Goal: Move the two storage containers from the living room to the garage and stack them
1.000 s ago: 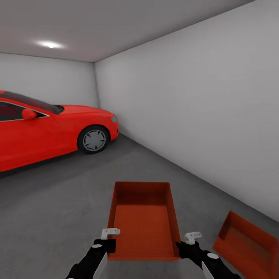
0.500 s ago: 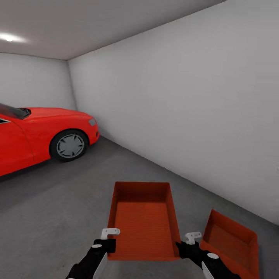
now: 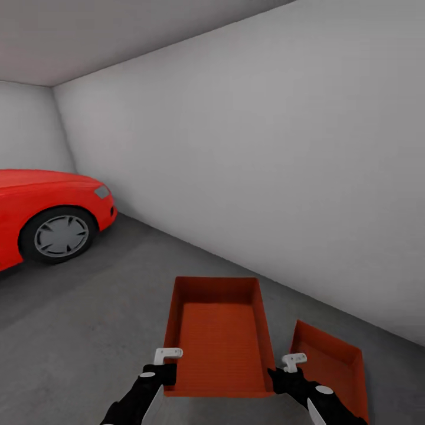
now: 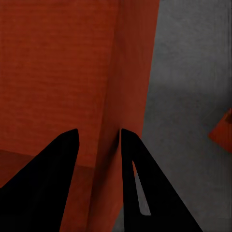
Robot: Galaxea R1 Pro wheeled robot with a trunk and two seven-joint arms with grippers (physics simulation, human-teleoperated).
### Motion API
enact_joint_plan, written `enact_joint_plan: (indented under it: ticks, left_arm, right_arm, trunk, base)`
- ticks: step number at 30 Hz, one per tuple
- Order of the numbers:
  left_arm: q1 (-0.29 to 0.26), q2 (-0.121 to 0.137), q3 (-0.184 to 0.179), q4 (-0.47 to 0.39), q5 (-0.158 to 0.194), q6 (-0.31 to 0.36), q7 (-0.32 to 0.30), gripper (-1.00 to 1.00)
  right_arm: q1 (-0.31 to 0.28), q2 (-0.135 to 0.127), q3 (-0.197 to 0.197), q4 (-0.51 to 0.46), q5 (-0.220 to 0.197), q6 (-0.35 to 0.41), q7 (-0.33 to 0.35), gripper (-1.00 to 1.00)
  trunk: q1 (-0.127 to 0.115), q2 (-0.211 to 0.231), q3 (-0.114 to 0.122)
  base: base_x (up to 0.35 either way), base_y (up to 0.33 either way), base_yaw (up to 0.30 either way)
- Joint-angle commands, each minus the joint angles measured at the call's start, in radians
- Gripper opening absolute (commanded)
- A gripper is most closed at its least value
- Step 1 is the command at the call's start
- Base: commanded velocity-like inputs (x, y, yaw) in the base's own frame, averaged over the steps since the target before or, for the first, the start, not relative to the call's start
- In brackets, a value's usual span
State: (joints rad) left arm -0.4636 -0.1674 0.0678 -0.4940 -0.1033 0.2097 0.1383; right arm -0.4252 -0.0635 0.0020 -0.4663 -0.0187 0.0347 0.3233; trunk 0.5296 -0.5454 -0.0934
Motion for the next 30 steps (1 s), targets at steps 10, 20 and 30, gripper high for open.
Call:
enact_joint_plan:
  ticks: [10, 20, 30]
  left_arm:
    - [-0.001, -0.001, 0.058, -0.041, -0.018, 0.008, 0.003, -1.0]
    - [-0.001, -0.001, 0.058, -0.041, -0.018, 0.008, 0.003, -1.0]
    - [-0.001, -0.002, 0.058, -0.041, -0.018, 0.007, 0.003, -1.0]
  right_arm:
    - [0.0, -0.001, 0.01, -0.002, 0.011, 0.004, 0.002, -1.0]
    - [0.0, -0.001, 0.01, -0.002, 0.011, 0.004, 0.002, -1.0]
    - [0.0, -0.001, 0.01, -0.002, 0.011, 0.004, 0.002, -1.0]
  trunk:
    - [0.001, -0.002, -0.002]
    - [0.001, -0.002, -0.002]
    - [0.001, -0.002, -0.002]
  base:
    - [0.327, -0.1, -0.297]
    - [0.324, -0.099, -0.297]
    - [0.058, -0.016, -0.297]
